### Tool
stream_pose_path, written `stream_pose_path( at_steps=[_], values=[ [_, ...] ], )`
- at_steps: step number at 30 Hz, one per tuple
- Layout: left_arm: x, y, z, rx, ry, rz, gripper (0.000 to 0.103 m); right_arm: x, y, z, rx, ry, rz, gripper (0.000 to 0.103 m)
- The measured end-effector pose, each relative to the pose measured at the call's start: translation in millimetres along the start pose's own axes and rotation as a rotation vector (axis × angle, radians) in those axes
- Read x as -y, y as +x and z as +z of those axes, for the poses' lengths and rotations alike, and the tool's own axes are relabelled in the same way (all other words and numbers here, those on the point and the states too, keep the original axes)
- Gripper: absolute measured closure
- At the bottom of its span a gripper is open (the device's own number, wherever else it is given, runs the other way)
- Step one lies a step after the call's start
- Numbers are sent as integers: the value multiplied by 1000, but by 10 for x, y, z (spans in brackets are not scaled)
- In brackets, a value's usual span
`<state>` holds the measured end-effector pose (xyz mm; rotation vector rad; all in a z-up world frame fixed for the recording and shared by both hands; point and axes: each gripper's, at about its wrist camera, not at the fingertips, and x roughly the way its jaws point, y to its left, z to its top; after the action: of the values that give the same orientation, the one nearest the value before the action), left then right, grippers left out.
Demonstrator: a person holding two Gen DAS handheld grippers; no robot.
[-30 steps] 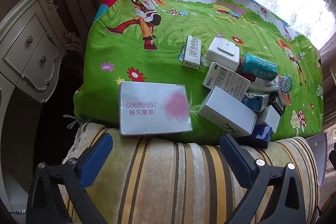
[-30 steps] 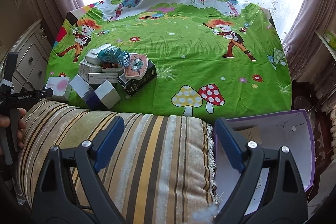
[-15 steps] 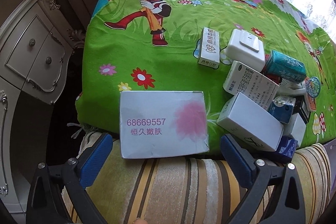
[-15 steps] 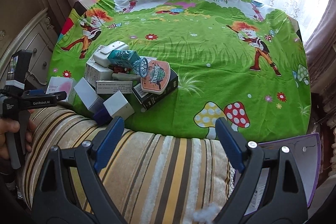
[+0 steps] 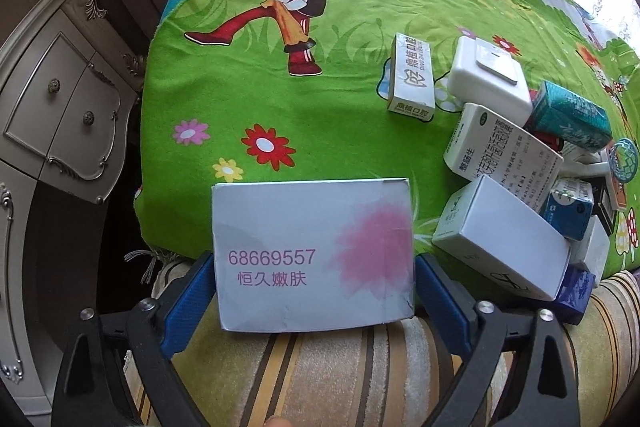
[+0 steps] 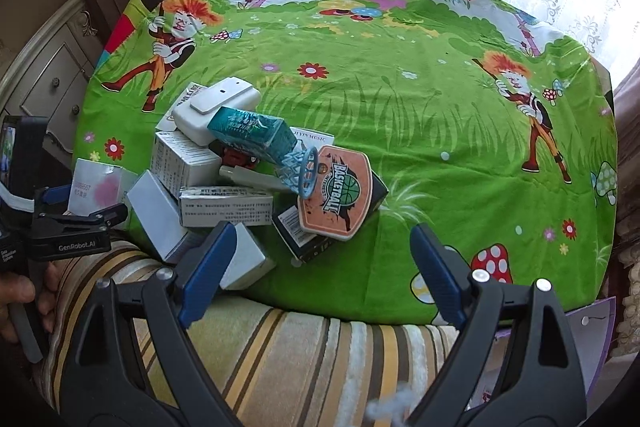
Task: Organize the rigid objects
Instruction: 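Grasp the white box with pink print using the left tool, then grasp and lift the blue basketball-hoop toy with the right tool while the left tool holds the white box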
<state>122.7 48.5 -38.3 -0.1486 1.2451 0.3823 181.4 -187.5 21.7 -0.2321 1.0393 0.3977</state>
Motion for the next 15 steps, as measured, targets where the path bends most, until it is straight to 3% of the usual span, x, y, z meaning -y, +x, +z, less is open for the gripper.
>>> stream_pose_path(
  at_steps=[9,15],
  values=[
    [-52,-123,-72,40,-14,-14,10,-90,208,199,12,-18,-54,15],
    [-102,-239,-115,76,-35,-26,10,-107,383,247,-20,-19,-72,40]
  ],
)
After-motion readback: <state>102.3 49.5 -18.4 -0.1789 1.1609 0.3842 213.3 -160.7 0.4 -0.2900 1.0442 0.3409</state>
